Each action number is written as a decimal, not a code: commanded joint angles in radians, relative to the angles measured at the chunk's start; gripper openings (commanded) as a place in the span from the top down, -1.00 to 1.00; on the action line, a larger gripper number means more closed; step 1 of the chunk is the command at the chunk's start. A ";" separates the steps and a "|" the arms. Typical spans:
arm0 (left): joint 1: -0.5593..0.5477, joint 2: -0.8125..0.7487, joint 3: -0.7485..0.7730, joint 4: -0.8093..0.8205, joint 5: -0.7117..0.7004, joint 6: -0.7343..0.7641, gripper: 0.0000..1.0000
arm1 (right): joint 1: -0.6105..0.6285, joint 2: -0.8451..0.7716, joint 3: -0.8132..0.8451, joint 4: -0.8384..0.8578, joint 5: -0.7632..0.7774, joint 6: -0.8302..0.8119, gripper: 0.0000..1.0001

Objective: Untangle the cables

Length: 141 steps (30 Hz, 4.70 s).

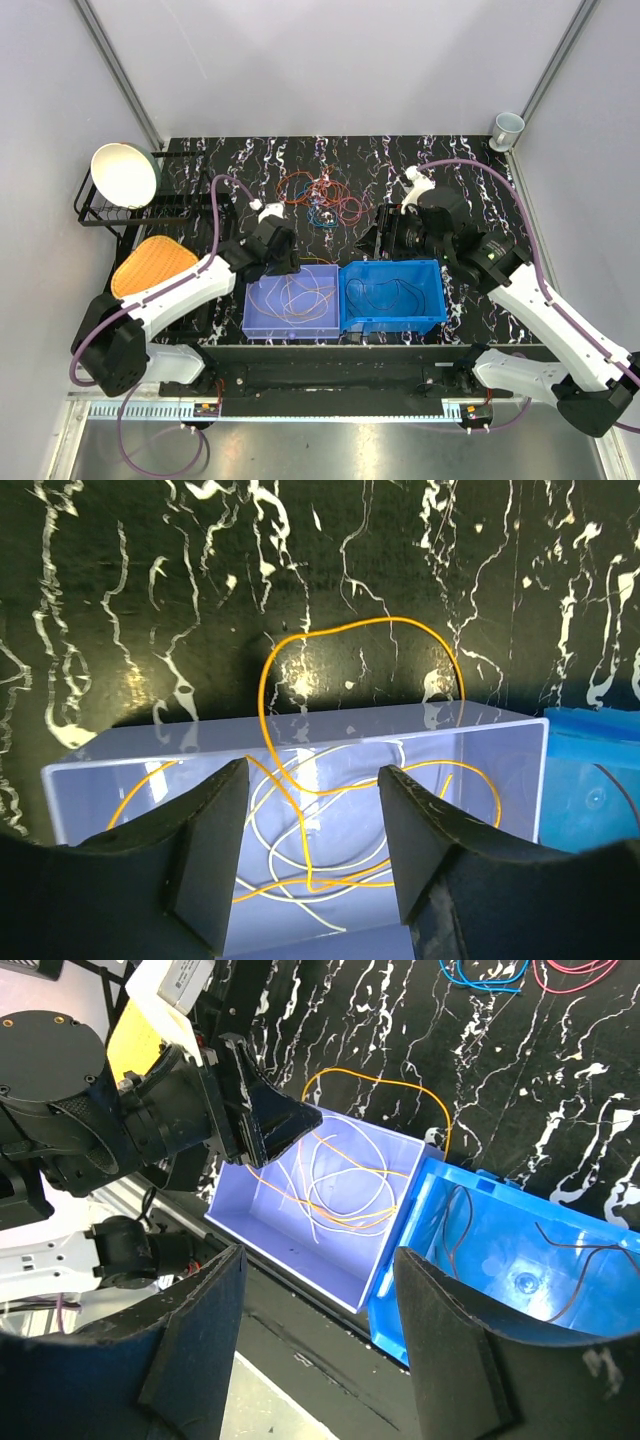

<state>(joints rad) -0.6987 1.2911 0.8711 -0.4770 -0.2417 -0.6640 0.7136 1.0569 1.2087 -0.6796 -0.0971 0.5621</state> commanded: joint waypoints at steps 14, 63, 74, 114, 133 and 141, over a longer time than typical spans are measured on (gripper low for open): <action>0.030 0.030 -0.058 0.104 0.018 -0.009 0.08 | 0.000 0.034 0.005 0.012 0.036 -0.050 -0.32; 0.021 -0.478 -0.126 0.069 0.236 0.181 1.00 | 0.000 0.002 -0.024 0.023 -0.015 0.013 -0.27; 0.019 -0.653 -0.103 0.075 0.266 0.213 1.00 | 0.001 -0.003 -0.031 0.043 -0.044 0.039 -0.26; 0.019 -0.440 -0.278 0.236 0.015 -0.264 1.00 | 0.000 -0.015 -0.087 0.058 -0.055 0.055 -0.25; 0.136 -0.409 -0.141 0.156 0.134 -0.338 1.00 | 0.000 -0.023 -0.109 0.063 -0.050 0.056 -0.25; 0.192 -0.406 -0.141 0.209 0.211 -0.309 1.00 | 0.001 -0.023 -0.118 0.071 -0.050 0.056 -0.25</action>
<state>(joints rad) -0.5098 0.8848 0.7010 -0.3447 -0.0921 -0.9924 0.7136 1.0519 1.0927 -0.6479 -0.1425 0.6117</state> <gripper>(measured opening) 0.016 0.627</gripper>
